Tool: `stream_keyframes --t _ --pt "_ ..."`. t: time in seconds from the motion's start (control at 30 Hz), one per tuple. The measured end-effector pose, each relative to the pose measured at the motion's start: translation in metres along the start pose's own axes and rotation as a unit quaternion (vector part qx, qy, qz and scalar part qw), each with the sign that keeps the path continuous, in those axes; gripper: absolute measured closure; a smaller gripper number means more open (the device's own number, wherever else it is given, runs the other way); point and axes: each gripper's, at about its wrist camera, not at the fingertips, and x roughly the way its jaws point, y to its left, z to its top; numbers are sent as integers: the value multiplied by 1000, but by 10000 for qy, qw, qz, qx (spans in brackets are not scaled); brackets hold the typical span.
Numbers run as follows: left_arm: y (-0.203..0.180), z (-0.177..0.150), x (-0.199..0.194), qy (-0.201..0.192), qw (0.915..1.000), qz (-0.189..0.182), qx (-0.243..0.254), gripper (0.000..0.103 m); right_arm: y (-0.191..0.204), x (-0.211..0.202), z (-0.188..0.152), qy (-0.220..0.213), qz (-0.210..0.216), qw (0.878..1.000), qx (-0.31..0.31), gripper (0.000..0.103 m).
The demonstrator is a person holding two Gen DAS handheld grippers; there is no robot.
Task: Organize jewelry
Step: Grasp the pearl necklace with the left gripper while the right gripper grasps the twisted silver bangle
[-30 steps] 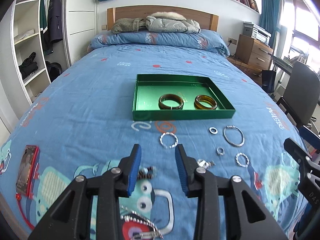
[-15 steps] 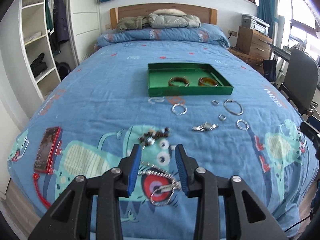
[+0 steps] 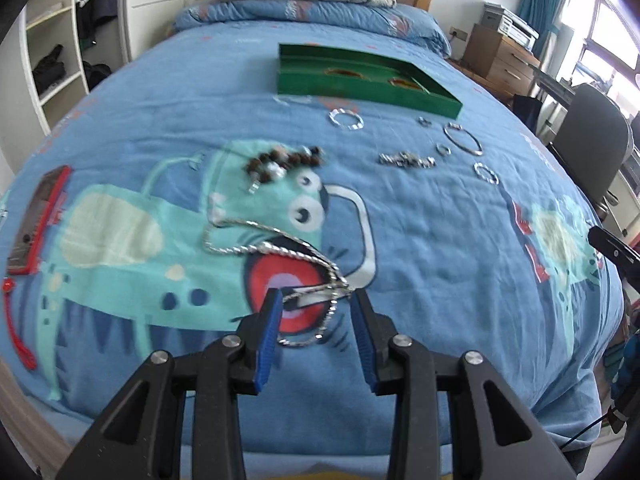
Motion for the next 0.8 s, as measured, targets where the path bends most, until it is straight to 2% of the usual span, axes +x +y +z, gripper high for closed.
stream_keyframes --t 0.1,0.3,0.37,0.43,0.57,0.8 --pt "-3 3 23 134 9999 -22 -4 69 0 12 -2 131 -38 9999 11 39" --pt "-5 14 43 82 9999 65 36 69 1 39 -1 342 -45 9994 -61 39" --pt "-6 16 46 46 9999 107 65 71 2 52 2 412 17 9991 -70 44" --pt "-6 19 48 5 9997 205 118 78 3 66 7 476 97 9988 -43 49" --pt "-1 25 51 -48 9998 203 25 97 5 94 17 590 237 9980 11 55" --pt "4 29 52 -128 9998 150 -97 99 13 136 42 629 348 9974 -103 57"
